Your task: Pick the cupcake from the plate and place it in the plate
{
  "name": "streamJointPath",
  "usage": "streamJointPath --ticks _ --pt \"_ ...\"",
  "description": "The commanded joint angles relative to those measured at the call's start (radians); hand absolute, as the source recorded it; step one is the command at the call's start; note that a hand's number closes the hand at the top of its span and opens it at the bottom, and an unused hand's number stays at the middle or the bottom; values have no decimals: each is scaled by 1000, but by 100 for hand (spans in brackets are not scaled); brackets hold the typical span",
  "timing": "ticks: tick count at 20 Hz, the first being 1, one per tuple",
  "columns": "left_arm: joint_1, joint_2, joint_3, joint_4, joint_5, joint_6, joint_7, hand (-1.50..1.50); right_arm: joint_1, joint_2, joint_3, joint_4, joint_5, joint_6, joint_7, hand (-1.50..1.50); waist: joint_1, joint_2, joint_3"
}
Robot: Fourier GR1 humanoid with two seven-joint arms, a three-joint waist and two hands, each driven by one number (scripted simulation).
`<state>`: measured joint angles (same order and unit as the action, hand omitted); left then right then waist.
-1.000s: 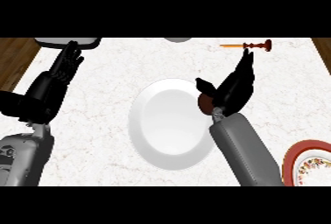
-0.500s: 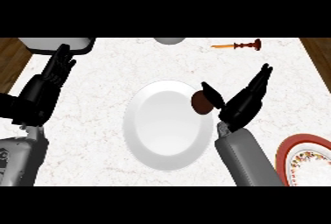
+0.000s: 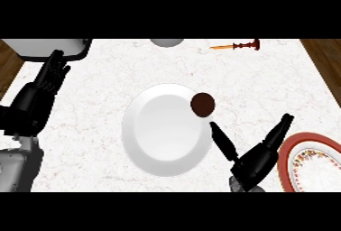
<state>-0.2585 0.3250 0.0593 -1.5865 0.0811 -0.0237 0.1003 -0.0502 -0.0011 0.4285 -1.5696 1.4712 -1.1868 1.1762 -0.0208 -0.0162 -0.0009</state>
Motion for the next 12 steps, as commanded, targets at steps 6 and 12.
streamJointPath --ticks 6,12 --pt "33 -7 16 -17 3 4 -5 0 482 1 237 -318 198 -112 130 -150 -21 7 0" --pt "32 15 45 -7 22 -29 -25 0 750 1 327 -437 373 -131 105 -150 -20 13 -1"
